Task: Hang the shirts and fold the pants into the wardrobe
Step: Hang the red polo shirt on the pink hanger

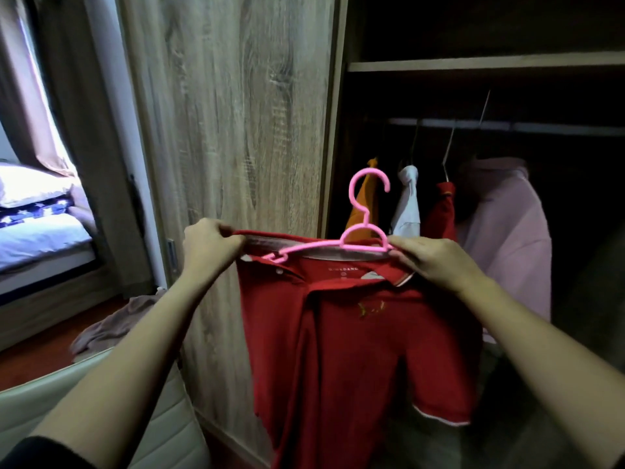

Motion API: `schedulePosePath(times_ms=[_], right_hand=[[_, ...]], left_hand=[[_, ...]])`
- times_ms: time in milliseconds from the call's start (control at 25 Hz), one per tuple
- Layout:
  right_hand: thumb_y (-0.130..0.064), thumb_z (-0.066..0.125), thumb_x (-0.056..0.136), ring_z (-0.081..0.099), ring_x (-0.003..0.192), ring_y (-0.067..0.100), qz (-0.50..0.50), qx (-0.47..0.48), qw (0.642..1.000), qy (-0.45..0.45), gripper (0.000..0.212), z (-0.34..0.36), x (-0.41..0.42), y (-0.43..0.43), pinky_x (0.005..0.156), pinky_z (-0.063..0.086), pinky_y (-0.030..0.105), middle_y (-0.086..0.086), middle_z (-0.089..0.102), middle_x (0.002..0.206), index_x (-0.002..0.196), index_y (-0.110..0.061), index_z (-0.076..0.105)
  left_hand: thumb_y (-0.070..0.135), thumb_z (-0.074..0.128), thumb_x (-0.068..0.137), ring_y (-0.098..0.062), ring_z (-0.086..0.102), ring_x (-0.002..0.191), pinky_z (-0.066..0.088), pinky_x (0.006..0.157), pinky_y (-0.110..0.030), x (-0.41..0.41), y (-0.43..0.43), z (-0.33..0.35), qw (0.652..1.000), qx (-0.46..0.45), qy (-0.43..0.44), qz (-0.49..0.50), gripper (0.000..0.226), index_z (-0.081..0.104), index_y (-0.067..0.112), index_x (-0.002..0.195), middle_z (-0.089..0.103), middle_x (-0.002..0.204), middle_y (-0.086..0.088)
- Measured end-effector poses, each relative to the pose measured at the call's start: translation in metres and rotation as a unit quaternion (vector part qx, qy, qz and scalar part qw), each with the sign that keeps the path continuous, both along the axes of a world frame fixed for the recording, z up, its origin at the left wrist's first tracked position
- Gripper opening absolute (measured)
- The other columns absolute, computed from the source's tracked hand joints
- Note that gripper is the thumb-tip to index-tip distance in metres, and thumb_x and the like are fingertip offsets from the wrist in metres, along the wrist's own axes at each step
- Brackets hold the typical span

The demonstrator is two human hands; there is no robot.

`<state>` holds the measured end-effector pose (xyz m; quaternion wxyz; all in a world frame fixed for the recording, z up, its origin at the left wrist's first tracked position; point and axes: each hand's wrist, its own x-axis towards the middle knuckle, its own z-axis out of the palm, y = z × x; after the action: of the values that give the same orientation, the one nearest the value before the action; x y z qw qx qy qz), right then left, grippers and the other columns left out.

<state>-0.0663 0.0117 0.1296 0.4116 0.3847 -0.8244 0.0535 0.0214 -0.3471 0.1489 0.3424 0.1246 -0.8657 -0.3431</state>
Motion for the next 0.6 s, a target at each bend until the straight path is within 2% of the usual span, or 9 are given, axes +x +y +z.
schedulePosePath(times_ms=[40,120,200,280,360,440,520,560,600], right_hand=[[-0.071,0.015,0.088,0.068,0.086,0.031,-0.037,-0.034,0.997,-0.058,0.06,0.003,0.003,-0.009,0.064,0.055,0.042,0.003,0.071,0.102,0.118,-0.035,0.052],[-0.074,0.021,0.082,0.065,0.092,0.032,-0.078,-0.101,0.982,-0.142,0.06,0.012,0.005,-0.025,0.073,0.052,0.042,0.004,0.07,0.101,0.109,-0.032,0.055],[-0.073,0.028,0.078,0.065,0.085,0.029,-0.062,-0.164,0.969,-0.171,0.063,0.024,0.01,-0.04,0.07,0.049,0.039,0.004,0.07,0.085,0.097,-0.023,0.061],[-0.073,0.029,0.078,0.062,0.072,0.021,-0.038,-0.187,0.964,-0.184,0.065,0.034,0.014,-0.05,0.065,0.046,0.037,0.0,0.064,0.07,0.087,-0.017,0.061],[-0.072,0.031,0.079,0.059,0.065,0.015,-0.014,-0.19,0.962,-0.195,0.063,0.039,0.015,-0.051,0.063,0.045,0.037,-0.001,0.06,0.066,0.082,-0.017,0.06],[-0.071,0.036,0.08,0.058,0.064,0.014,0.037,-0.194,0.959,-0.202,0.06,0.039,0.015,-0.044,0.064,0.045,0.035,0.0,0.061,0.067,0.08,-0.017,0.062],[-0.065,0.04,0.083,0.058,0.065,0.014,0.079,-0.202,0.956,-0.2,0.056,0.039,0.016,-0.041,0.062,0.042,0.027,0.004,0.063,0.069,0.082,-0.014,0.064],[-0.062,0.041,0.083,0.057,0.065,0.012,0.089,-0.204,0.954,-0.199,0.055,0.04,0.016,-0.042,0.06,0.04,0.023,0.005,0.063,0.07,0.084,-0.013,0.065],[-0.063,0.042,0.084,0.057,0.065,0.009,0.094,-0.208,0.954,-0.197,0.054,0.042,0.017,-0.045,0.06,0.039,0.02,0.003,0.064,0.071,0.086,-0.014,0.065]], left_hand=[[0.027,0.057,0.064,-0.031,0.061,0.063,0.043,0.056,-0.031,0.001,0.007,-0.002,0.996,-0.062,0.05,0.039,0.025,0.072,0.007,0.069,0.061,0.061,-0.016],[0.023,0.057,0.068,-0.037,0.058,0.064,0.042,0.056,-0.035,0.004,0.025,-0.001,0.976,-0.129,0.162,0.06,0.024,0.07,0.003,0.072,0.057,0.069,-0.019],[0.018,0.057,0.073,-0.035,0.057,0.059,0.043,0.05,-0.035,0.005,0.048,-0.002,0.951,-0.188,0.243,0.03,0.018,0.064,0.001,0.069,0.054,0.071,-0.019],[0.02,0.052,0.076,-0.033,0.057,0.056,0.044,0.043,-0.033,0.003,0.07,-0.014,0.922,-0.277,0.27,-0.027,0.021,0.061,0.003,0.068,0.055,0.07,-0.016],[0.028,0.051,0.082,-0.029,0.058,0.052,0.045,0.039,-0.032,0.001,0.077,-0.026,0.89,-0.364,0.265,-0.074,0.028,0.063,0.008,0.066,0.055,0.067,-0.01],[0.043,0.052,0.086,-0.028,0.06,0.067,0.049,0.054,-0.033,0.0,0.059,-0.022,0.882,-0.38,0.271,-0.062,0.035,0.069,0.012,0.086,0.061,0.077,-0.009],[0.056,0.049,0.083,-0.034,0.057,0.093,0.046,0.08,-0.037,0.002,0.037,0.003,0.913,-0.314,0.247,-0.075,0.06,0.056,0.011,0.121,0.061,0.104,-0.016],[0.065,0.043,0.081,-0.035,0.058,0.099,0.046,0.081,-0.039,0.002,0.027,0.017,0.932,-0.289,0.195,-0.103,0.071,0.05,0.011,0.126,0.062,0.11,-0.018],[0.073,0.035,0.078,-0.036,0.061,0.097,0.047,0.075,-0.039,-0.001,0.021,0.028,0.937,-0.297,0.141,-0.115,0.077,0.052,0.011,0.12,0.065,0.106,-0.017]])
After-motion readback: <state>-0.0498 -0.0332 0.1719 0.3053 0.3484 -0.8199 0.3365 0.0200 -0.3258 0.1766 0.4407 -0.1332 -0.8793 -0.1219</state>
